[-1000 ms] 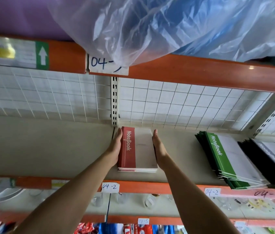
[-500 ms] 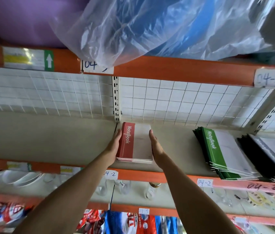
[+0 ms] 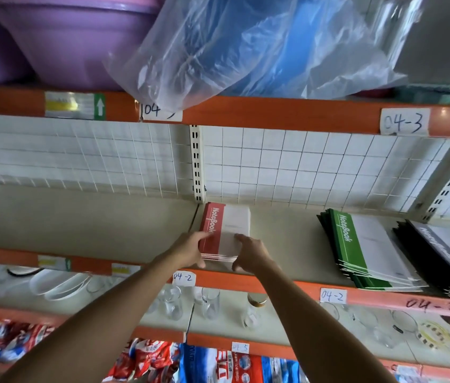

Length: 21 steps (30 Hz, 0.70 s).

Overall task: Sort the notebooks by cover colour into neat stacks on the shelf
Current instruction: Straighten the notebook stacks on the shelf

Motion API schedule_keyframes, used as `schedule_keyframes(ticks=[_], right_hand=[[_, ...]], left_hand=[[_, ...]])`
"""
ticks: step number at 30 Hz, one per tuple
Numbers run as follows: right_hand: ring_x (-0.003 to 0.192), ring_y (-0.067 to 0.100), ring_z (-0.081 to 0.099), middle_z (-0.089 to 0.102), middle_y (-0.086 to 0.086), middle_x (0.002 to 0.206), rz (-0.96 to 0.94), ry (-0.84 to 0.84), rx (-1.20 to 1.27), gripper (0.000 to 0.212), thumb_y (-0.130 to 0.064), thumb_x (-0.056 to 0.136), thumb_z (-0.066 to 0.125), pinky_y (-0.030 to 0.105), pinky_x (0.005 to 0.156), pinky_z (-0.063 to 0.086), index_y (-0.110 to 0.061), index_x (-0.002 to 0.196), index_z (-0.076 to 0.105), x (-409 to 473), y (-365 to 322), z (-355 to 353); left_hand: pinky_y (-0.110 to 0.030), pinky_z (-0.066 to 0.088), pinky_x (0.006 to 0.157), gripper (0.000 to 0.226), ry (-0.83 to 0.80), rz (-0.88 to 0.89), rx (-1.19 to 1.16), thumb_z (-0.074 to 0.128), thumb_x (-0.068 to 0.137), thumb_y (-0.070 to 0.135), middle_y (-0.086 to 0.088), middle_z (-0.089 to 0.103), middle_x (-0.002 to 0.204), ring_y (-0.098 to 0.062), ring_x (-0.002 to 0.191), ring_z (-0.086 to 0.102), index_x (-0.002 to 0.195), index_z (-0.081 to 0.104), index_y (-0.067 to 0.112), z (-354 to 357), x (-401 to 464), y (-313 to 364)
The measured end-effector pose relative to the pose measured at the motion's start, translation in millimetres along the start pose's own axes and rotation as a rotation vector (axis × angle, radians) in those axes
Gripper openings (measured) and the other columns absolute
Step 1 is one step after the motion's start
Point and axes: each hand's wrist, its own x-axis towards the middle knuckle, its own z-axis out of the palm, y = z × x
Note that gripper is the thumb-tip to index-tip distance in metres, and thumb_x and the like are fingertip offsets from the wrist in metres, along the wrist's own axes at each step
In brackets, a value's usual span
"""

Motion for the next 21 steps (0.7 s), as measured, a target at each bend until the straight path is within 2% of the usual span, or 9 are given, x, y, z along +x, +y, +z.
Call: schedule_keyframes(ticks=[3, 7, 12, 15, 21], right_hand=[[0.11, 0.032, 0.063, 0.065, 0.015, 0.122, -0.026, 0.042, -0.07, 0.068, -0.008, 0.077, 0.076, 0.034, 0.093, 0.053, -0.019, 0.139, 0.05, -6, -1, 3], [0.108, 0.035, 0.063, 0.065, 0.017, 0.121, -0.072, 0.107, -0.1, 0.055, -0.011, 0.087, 0.067, 0.039, 0.095, 0.051, -0.02, 0.139, 0.051, -6, 4, 7], [0.108, 0.033, 0.063, 0.064, 0.016, 0.122, -0.133, 0.095, -0.173, 0.061, -0.026, 0.084, 0.075, 0.039, 0.096, 0.05, -0.016, 0.139, 0.05, -2, 5, 6], [0.111, 0.033, 0.062, 0.064, 0.016, 0.124, -0.139, 0.087, -0.179, 0.063, -0.026, 0.083, 0.077, 0.038, 0.099, 0.049, -0.014, 0.139, 0.051, 3, 5, 3], [0.111, 0.032, 0.063, 0.065, 0.014, 0.124, -0.133, 0.075, -0.178, 0.067, -0.022, 0.075, 0.084, 0.036, 0.099, 0.049, -0.016, 0.136, 0.057, 11, -1, -4]], left_hand=[[-0.025, 0.053, 0.089, 0.092, 0.083, 0.059, 0.077, 0.082, 0.067, -0.008, -0.007, 0.061, 0.136, -0.018, 0.107, 0.066, 0.145, 0.048, 0.029, 7, -1, -5], [-0.011, 0.05, 0.08, 0.078, 0.162, 0.164, 0.128, 0.067, 0.077, -0.011, -0.005, 0.064, 0.131, -0.015, 0.103, 0.068, 0.142, 0.052, 0.028, 9, -2, -12], [-0.004, 0.045, 0.081, 0.077, 0.158, 0.204, 0.159, 0.069, 0.078, -0.01, -0.003, 0.065, 0.13, -0.013, 0.104, 0.067, 0.142, 0.052, 0.028, 6, 2, -17], [-0.007, 0.044, 0.08, 0.076, 0.163, 0.183, 0.14, 0.07, 0.078, -0.01, -0.005, 0.065, 0.129, -0.016, 0.106, 0.067, 0.142, 0.053, 0.026, 3, 3, -13], [-0.023, 0.053, 0.091, 0.078, 0.128, 0.153, 0.103, 0.077, 0.076, -0.006, -0.008, 0.063, 0.133, -0.02, 0.112, 0.065, 0.143, 0.051, 0.024, -2, 7, -12]])
